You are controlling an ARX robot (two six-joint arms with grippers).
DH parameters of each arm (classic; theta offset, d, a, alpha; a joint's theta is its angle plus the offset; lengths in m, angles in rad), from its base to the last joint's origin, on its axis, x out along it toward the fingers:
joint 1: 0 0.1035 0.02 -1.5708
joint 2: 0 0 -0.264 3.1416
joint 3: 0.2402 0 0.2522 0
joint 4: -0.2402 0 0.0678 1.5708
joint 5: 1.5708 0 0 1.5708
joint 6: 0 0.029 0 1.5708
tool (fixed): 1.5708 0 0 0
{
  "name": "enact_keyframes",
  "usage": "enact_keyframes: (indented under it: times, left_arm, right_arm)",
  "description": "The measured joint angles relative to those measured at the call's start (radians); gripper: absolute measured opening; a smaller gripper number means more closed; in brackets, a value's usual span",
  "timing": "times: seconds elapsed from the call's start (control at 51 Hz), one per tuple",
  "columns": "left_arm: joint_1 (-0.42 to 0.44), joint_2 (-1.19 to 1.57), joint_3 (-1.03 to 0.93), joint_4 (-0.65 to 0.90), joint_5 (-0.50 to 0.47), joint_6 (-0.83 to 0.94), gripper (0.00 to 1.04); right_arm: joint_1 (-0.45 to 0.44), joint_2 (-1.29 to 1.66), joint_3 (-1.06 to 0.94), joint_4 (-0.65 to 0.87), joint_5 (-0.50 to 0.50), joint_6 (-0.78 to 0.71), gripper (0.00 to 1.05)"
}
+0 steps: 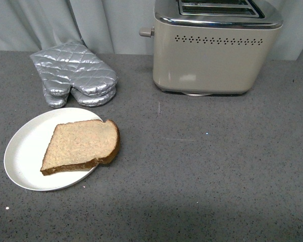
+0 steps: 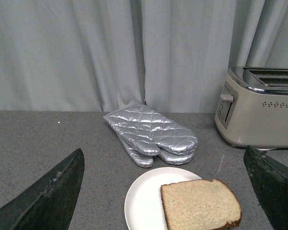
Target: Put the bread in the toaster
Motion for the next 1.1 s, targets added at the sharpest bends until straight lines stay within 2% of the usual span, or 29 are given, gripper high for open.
enact_keyframes:
  times: [0.725,0.824,0.882,0.941,1.098]
  left_arm:
    - [0.000,0.000,0.000,0.000,0.000,0.000,0.98]
    - [-0.111,0.217,0.090,-0.217,-0.329,-0.227,0.98]
    - [-0.126,0.355,0.096,-0.169,-0.355,-0.309,0.98]
    - [-0.108,0.491,0.111,-0.077,-0.322,-0.367,0.98]
    - [-0.049,0.856,0.173,0.187,-0.236,-0.388,0.98]
  right_arm:
    - [0.000,0.000,0.000,0.000,0.000,0.000,0.95]
    - [0.000,-0.001,0.000,0.000,0.002,0.000,0.95]
    - [0.000,-0.002,0.000,0.000,0.000,0.000,0.95]
    - [0.000,-0.002,0.000,0.000,0.001,0.000,0.95]
    - [0.000,-0.002,0.000,0.000,0.001,0.000,0.95]
